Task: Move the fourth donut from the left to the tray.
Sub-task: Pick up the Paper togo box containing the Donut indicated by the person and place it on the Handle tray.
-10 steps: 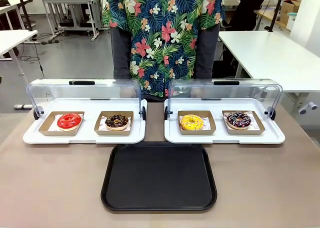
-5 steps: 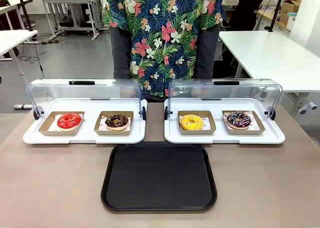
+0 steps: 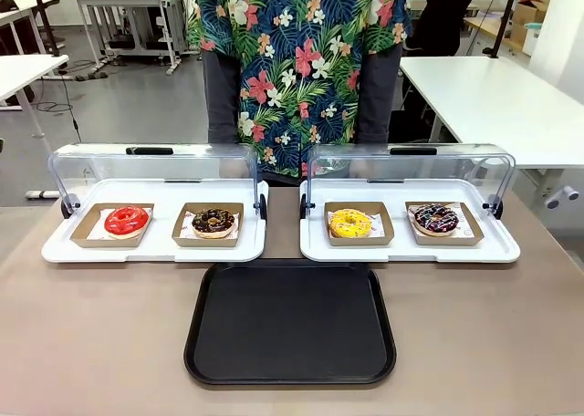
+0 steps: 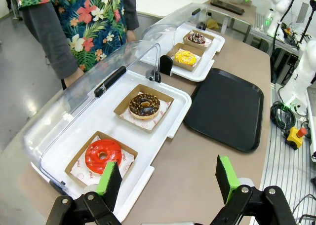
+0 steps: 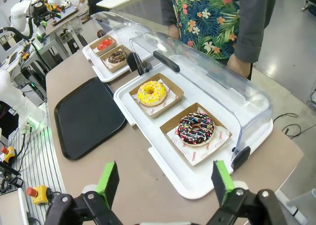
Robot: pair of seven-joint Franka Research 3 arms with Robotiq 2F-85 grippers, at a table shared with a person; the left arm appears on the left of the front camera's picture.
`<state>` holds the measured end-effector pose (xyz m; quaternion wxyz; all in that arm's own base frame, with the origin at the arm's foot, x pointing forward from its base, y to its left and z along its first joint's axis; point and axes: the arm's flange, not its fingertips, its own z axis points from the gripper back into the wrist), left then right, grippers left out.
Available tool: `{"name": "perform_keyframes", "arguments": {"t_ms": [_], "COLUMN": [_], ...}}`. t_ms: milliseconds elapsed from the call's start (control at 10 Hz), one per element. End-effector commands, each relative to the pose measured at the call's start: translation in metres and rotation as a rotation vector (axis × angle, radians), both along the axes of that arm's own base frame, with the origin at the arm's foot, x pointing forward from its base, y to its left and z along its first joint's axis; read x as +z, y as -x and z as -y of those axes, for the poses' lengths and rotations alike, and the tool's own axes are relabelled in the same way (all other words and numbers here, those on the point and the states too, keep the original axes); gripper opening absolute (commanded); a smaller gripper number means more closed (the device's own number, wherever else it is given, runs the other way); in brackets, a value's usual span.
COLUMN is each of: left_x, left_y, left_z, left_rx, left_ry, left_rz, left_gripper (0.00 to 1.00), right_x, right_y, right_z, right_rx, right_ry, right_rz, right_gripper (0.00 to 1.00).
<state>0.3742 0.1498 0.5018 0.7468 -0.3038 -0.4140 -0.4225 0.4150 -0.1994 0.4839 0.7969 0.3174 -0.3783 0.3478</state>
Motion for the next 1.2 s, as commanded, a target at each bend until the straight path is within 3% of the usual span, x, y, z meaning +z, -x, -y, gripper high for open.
{"name": "perform_keyframes", "arguments": {"t_ms": [0, 1100], "left_x": [0.0044, 0.0044], "left_y": [-0.0012, -0.0012], "left_z": [-0.0004, -0.0004], "left_rx": [0.002, 0.002], "left_ry": [0.012, 0.012], "left_rz": [-0.007, -0.007], "left_gripper": [1.0, 1.0], "right_x": [0.0, 0.0], "right_y": [-0.0025, -0.0025], "right_z": [-0.0006, -0.0006], "right_rx": [0.007, 0.007], "right_ry": [-0.018, -0.018], "right_rz": [0.036, 0.036], "right_gripper": [1.0, 1.0]}}
